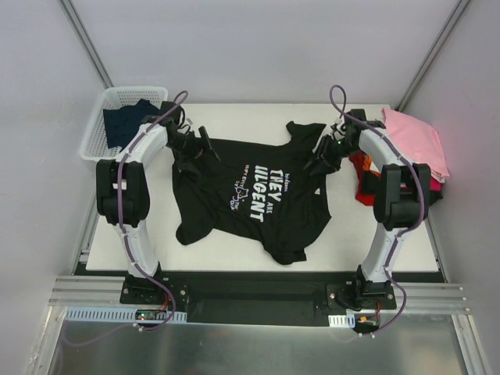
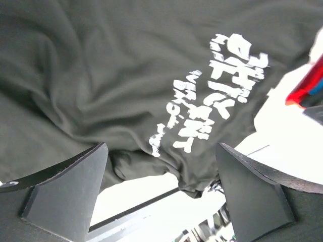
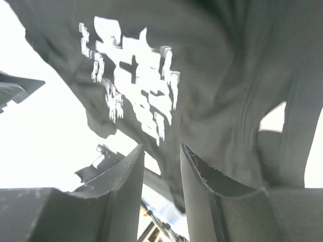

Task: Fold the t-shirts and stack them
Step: Flatten out the tshirt

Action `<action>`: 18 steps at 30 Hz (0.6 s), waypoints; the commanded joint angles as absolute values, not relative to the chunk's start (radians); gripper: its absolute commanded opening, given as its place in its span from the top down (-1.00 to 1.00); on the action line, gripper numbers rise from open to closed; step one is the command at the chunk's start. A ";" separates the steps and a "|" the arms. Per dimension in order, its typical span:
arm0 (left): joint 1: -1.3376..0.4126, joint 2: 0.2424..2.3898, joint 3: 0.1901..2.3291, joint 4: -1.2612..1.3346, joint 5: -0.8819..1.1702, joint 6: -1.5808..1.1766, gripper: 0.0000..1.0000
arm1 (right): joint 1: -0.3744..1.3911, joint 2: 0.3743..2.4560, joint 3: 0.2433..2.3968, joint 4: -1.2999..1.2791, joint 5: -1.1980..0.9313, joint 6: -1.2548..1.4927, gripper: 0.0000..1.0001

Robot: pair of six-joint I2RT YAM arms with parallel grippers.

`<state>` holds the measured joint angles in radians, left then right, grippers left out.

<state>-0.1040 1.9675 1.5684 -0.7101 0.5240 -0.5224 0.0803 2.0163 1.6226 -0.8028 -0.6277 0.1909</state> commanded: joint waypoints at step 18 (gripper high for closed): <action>-0.109 1.382 0.897 -0.650 0.331 -0.591 -0.81 | 0.161 1.664 1.146 -0.770 -0.647 0.140 0.27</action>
<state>-0.1791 1.4635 0.9276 -0.6590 0.4252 -0.5762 0.1528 1.7023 1.1217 -0.7559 -0.6342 0.1665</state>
